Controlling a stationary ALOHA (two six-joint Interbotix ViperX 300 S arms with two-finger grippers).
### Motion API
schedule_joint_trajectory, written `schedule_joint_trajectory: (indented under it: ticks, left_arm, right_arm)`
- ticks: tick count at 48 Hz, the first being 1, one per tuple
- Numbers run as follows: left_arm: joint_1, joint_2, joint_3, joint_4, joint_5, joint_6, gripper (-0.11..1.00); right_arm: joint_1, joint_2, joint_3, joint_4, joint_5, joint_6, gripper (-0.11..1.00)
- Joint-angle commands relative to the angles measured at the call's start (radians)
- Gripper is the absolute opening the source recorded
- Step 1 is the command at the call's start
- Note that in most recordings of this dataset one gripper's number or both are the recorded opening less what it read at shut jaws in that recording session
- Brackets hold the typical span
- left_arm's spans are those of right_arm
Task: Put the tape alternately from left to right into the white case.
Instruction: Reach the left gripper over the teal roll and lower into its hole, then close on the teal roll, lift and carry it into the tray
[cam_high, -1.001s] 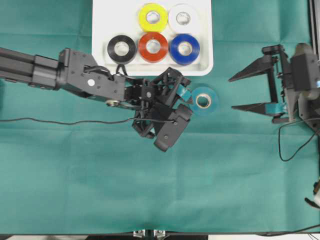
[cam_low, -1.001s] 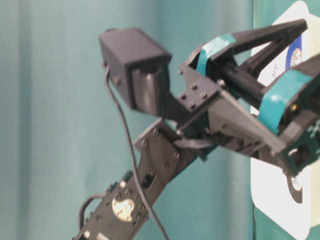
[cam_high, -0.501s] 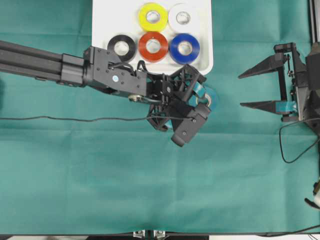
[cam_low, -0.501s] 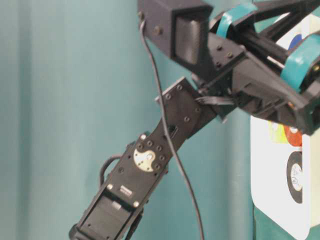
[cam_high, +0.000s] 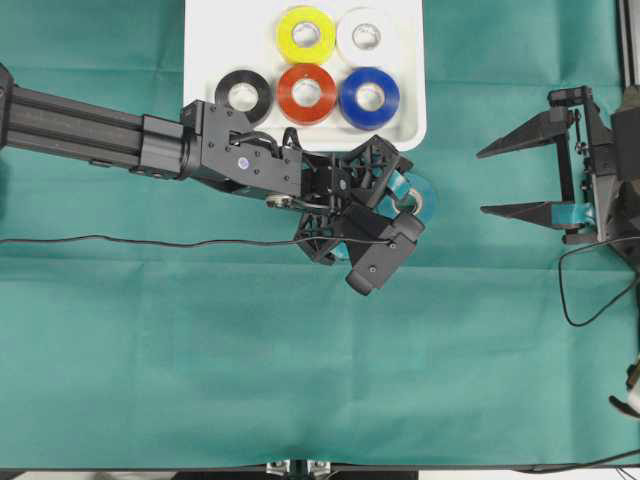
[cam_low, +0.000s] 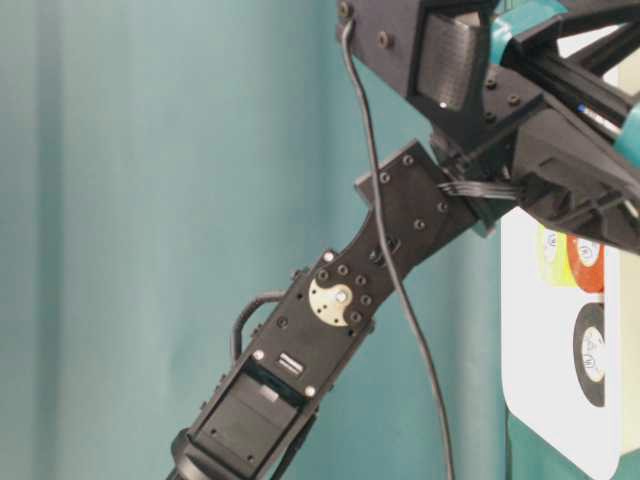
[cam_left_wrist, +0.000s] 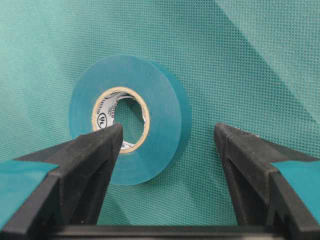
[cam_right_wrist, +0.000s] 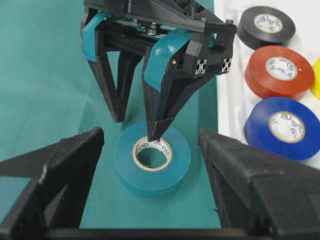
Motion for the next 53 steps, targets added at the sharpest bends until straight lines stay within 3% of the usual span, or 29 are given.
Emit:
schedule_joint_trajectory:
  ticks: [1, 22, 26, 34, 39, 42, 53]
  left_arm:
    - [0.003, -0.015, -0.037, -0.002, -0.003, -0.003, 0.93]
    - [0.003, 0.023, -0.094, -0.002, 0.081, -0.011, 0.88]
    - [0.003, 0.023, -0.097, -0.002, 0.1, -0.011, 0.73]
    - [0.003, 0.021, -0.095, -0.002, 0.114, -0.011, 0.24]
    - [0.005, 0.015, -0.091, -0.002, 0.118, -0.006, 0.03]
    - [0.003, 0.011, -0.091, -0.002, 0.123, -0.005, -0.03]
    - [0.005, -0.006, -0.095, -0.002, 0.161, 0.002, -0.03]
  right_arm:
    - [0.002, 0.003, -0.009, 0.003, -0.005, 0.0, 0.81]
    - [0.002, 0.003, -0.002, 0.002, -0.008, 0.002, 0.81]
    - [0.002, 0.003, -0.002, 0.003, -0.009, 0.002, 0.81]
    - [0.002, 0.003, -0.002, 0.003, -0.009, 0.0, 0.81]
    - [0.002, 0.003, -0.002, 0.003, -0.011, 0.002, 0.81]
    - [0.002, 0.003, -0.002, 0.003, -0.009, 0.002, 0.81]
    - [0.002, -0.008, 0.003, 0.003, -0.011, 0.002, 0.81]
